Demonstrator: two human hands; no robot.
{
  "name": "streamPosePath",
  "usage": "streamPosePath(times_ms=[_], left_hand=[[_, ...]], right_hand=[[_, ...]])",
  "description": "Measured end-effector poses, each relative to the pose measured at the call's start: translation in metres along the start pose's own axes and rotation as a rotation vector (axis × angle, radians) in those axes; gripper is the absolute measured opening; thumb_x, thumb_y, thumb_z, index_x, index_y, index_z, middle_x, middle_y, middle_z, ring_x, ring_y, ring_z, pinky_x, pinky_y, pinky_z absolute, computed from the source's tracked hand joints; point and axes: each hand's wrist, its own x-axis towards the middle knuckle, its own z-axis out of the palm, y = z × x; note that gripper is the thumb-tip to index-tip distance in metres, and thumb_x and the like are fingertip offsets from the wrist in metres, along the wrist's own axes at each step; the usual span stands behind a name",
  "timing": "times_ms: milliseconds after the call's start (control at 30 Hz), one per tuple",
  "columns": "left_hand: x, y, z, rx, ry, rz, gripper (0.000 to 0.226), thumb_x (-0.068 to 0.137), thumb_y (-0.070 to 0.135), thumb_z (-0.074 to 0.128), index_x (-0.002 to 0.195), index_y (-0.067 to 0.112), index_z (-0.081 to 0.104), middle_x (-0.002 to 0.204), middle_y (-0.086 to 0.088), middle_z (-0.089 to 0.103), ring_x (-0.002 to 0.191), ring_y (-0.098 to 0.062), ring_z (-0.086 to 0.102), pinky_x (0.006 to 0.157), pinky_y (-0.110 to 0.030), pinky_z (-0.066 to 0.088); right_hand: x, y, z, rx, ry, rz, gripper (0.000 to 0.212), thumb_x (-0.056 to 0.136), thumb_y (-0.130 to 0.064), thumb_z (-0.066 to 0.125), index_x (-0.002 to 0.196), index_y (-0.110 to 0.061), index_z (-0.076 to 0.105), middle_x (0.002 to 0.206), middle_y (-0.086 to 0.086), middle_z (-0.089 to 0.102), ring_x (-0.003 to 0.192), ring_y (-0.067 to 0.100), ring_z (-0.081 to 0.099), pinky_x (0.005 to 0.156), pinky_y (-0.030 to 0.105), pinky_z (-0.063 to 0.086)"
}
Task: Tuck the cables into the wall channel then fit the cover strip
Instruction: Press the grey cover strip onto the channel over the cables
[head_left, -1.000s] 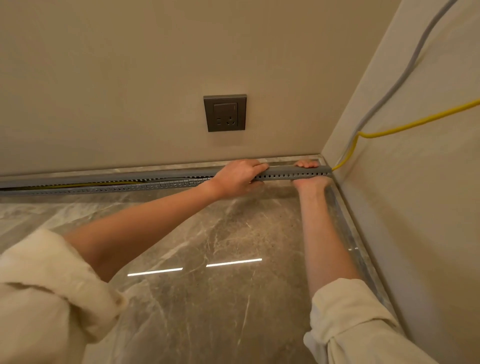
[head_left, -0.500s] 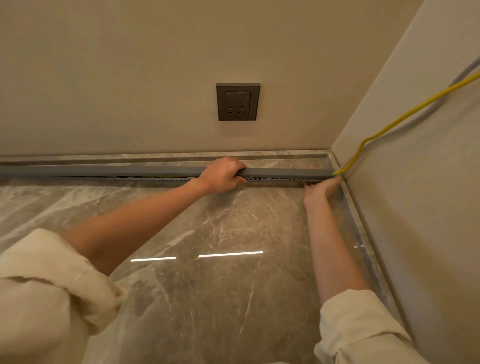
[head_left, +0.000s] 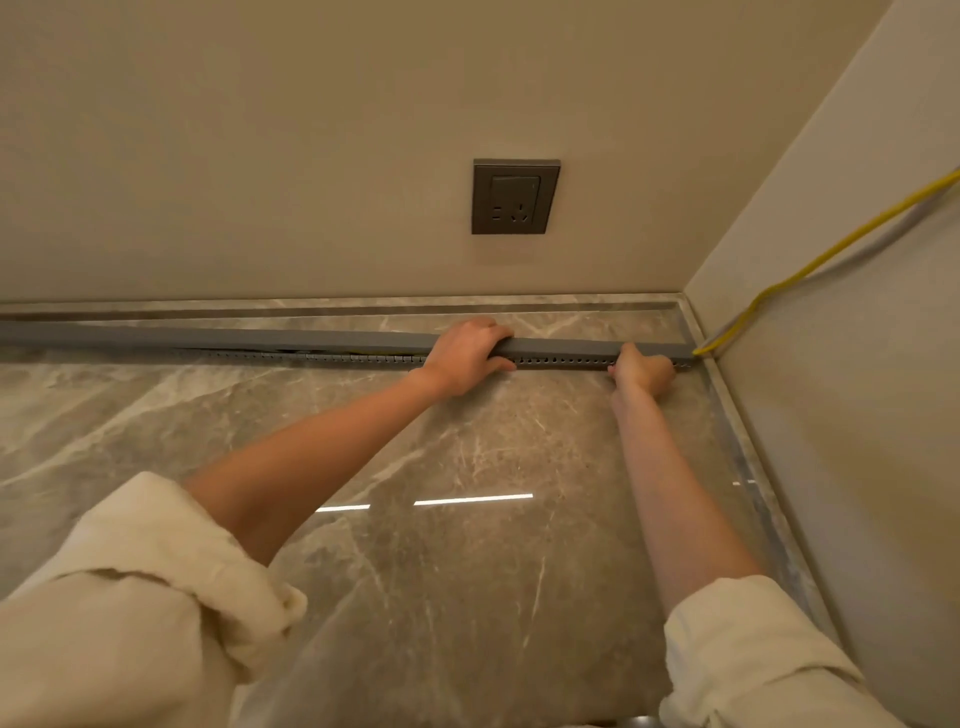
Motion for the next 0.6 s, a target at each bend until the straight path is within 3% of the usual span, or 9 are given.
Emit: streamPosePath(times_ms=[67, 133, 233, 500, 600], left_hand=[[-0.012, -0.014, -0.006, 0.003, 0.014, -0.012, 0.048, 0.085, 0.034, 0.065, 0.125, 0.009, 0.055, 0.116, -0.014, 0.063, 0.105, -0.030, 0.057, 0.089, -0.040, 0.047], [-0.027, -0.032, -0.014, 0.018, 0.041, -0.027, 0.054, 0.084, 0.033, 0.066, 0.129, 0.009, 0.051, 0.123, -0.015, 0.060, 0.112, -0.031, 0.055, 0.094, -0.040, 0.045], [-0.055, -0.064, -0.033, 0.061, 0.061, -0.055, 0.059, 0.082, 0.030, 0.068, 0.133, 0.009, 0.047, 0.128, -0.016, 0.057, 0.118, -0.032, 0.051, 0.099, -0.043, 0.042], [-0.134, -0.160, -0.092, 0.194, 0.119, -0.204, 0.065, 0.078, 0.023, 0.073, 0.134, 0.004, 0.046, 0.130, -0.019, 0.054, 0.121, -0.035, 0.048, 0.104, -0.043, 0.038], [-0.160, -0.194, -0.110, 0.225, 0.114, -0.253, 0.065, 0.077, 0.022, 0.074, 0.133, 0.004, 0.046, 0.127, -0.020, 0.056, 0.118, -0.037, 0.049, 0.101, -0.044, 0.039]], right_hand=[[-0.016, -0.001, 0.008, -0.086, 0.042, -0.025, 0.055, 0.090, -0.013, 0.058, 0.134, 0.008, 0.031, 0.140, 0.023, 0.036, 0.122, 0.034, 0.050, 0.094, 0.035, 0.050], [-0.037, -0.002, 0.019, -0.094, 0.067, -0.058, 0.052, 0.090, -0.008, 0.057, 0.132, 0.004, 0.028, 0.143, 0.025, 0.027, 0.120, 0.036, 0.048, 0.087, 0.031, 0.046], [-0.074, -0.003, 0.046, -0.137, 0.056, -0.154, 0.049, 0.089, -0.005, 0.057, 0.129, 0.002, 0.029, 0.140, 0.025, 0.027, 0.112, 0.036, 0.052, 0.080, 0.029, 0.044], [-0.177, 0.010, 0.125, -0.383, -0.284, -0.468, 0.036, 0.089, -0.005, 0.057, 0.122, -0.003, 0.044, 0.135, 0.020, 0.036, 0.114, 0.035, 0.052, 0.098, 0.036, 0.043], [-0.210, 0.020, 0.150, -0.485, -0.396, -0.601, 0.032, 0.088, -0.007, 0.057, 0.119, -0.004, 0.047, 0.132, 0.018, 0.039, 0.114, 0.035, 0.051, 0.097, 0.034, 0.041]])
